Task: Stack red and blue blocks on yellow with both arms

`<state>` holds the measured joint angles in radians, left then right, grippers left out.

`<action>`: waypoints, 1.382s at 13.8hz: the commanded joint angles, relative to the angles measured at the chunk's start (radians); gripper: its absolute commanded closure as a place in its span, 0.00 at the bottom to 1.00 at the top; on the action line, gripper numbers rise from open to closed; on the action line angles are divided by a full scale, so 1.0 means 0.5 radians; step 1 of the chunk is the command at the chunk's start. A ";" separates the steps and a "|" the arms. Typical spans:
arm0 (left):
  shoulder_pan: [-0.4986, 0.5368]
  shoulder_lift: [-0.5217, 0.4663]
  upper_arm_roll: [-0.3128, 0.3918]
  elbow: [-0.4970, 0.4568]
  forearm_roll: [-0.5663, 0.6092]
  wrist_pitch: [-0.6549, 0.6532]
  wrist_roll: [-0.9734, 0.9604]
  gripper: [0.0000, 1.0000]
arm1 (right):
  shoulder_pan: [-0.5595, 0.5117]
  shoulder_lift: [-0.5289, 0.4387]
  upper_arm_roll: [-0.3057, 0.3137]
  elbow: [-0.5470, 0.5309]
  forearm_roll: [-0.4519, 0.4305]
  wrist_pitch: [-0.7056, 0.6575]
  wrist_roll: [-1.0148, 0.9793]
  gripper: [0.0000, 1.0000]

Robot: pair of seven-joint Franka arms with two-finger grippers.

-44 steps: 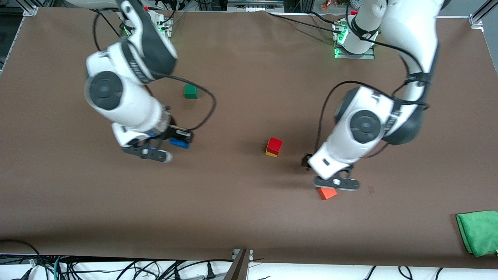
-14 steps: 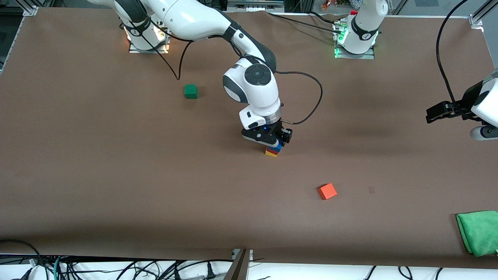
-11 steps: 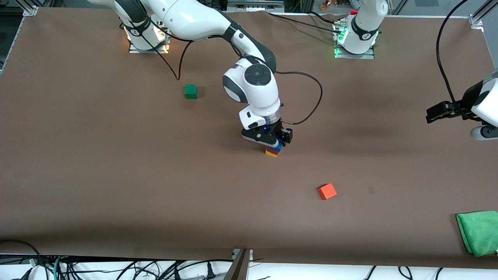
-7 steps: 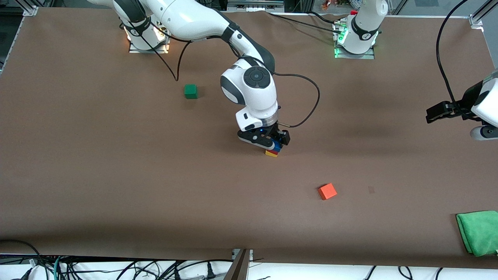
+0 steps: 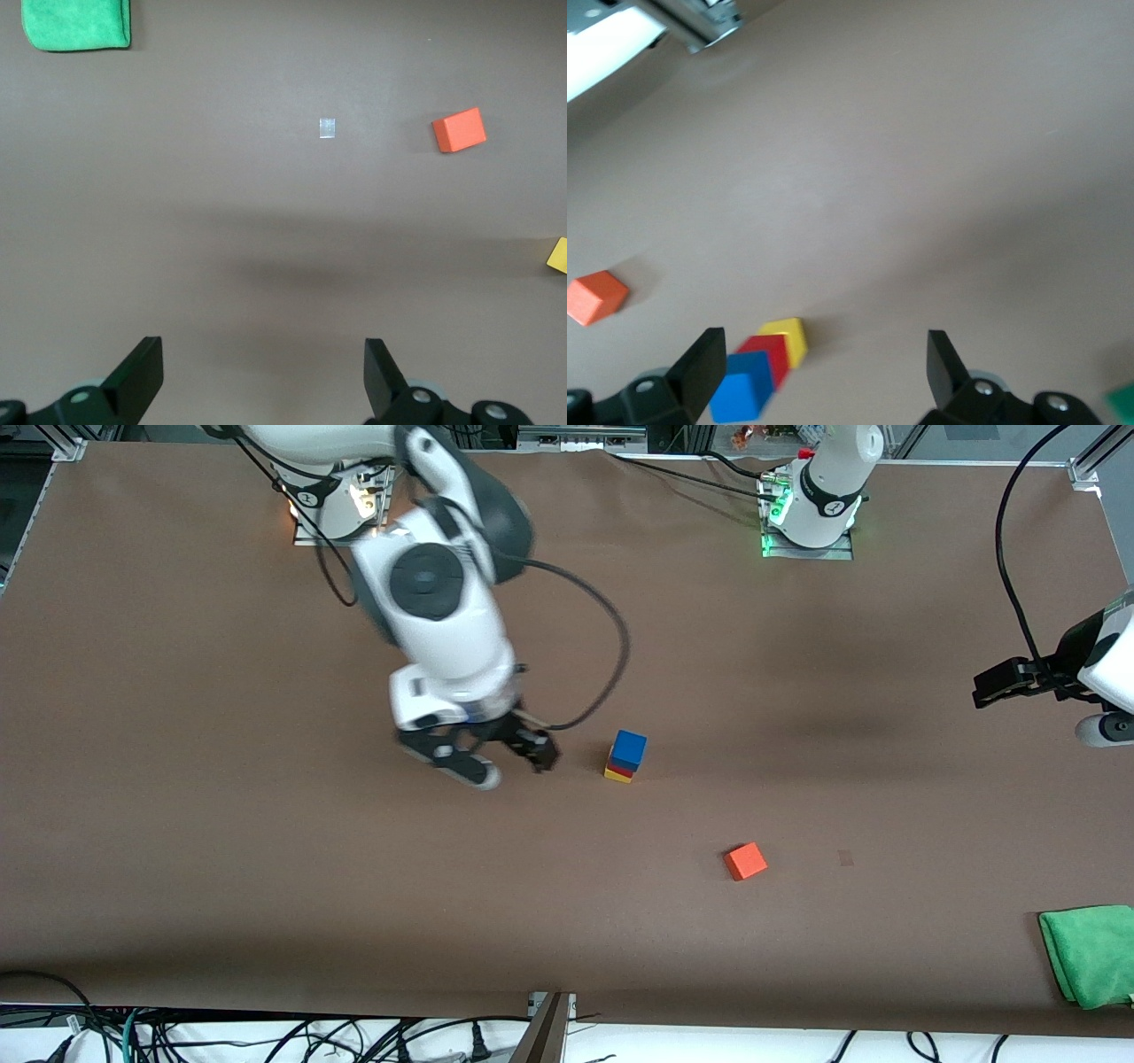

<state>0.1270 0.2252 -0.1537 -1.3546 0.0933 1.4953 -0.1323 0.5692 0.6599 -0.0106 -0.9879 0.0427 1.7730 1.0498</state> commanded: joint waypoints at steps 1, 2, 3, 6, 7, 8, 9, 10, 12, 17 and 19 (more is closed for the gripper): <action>0.013 0.047 0.004 0.080 -0.036 -0.012 0.044 0.00 | -0.174 -0.346 0.018 -0.410 0.132 -0.076 -0.349 0.00; 0.013 0.047 0.007 0.080 -0.036 -0.012 0.044 0.00 | -0.239 -0.475 0.018 -0.569 0.139 -0.076 -0.484 0.00; 0.016 0.047 0.007 0.080 -0.039 -0.012 0.044 0.00 | -0.312 -0.601 0.018 -0.732 0.142 -0.073 -0.610 0.00; 0.013 0.047 0.007 0.080 -0.039 -0.012 0.044 0.00 | -0.533 -1.015 0.018 -1.232 0.142 -0.076 -1.119 0.00; 0.013 0.047 0.007 0.080 -0.039 -0.012 0.044 0.00 | -0.607 -1.132 0.015 -1.346 0.142 -0.088 -1.297 0.00; 0.013 0.047 0.007 0.077 -0.039 -0.012 0.044 0.00 | -0.650 -1.221 0.000 -1.426 0.139 -0.119 -1.435 0.00; 0.013 0.047 0.007 0.080 -0.036 -0.012 0.044 0.00 | -0.705 -1.276 -0.009 -1.457 0.130 -0.204 -1.525 0.00; 0.013 0.047 0.007 0.080 -0.036 -0.012 0.044 0.00 | -0.751 -1.313 -0.009 -1.463 0.108 -0.269 -1.596 0.00; 0.013 0.047 0.007 0.080 -0.036 -0.012 0.044 0.00 | -0.776 -1.414 -0.019 -1.527 0.041 -0.294 -1.758 0.00; 0.013 0.047 0.007 0.080 -0.039 -0.012 0.044 0.00 | -0.764 -1.406 -0.056 -1.491 -0.036 -0.282 -1.808 0.00; 0.013 0.050 0.010 0.080 -0.039 -0.012 0.044 0.00 | -0.764 -1.372 -0.055 -1.439 -0.036 -0.294 -1.823 0.00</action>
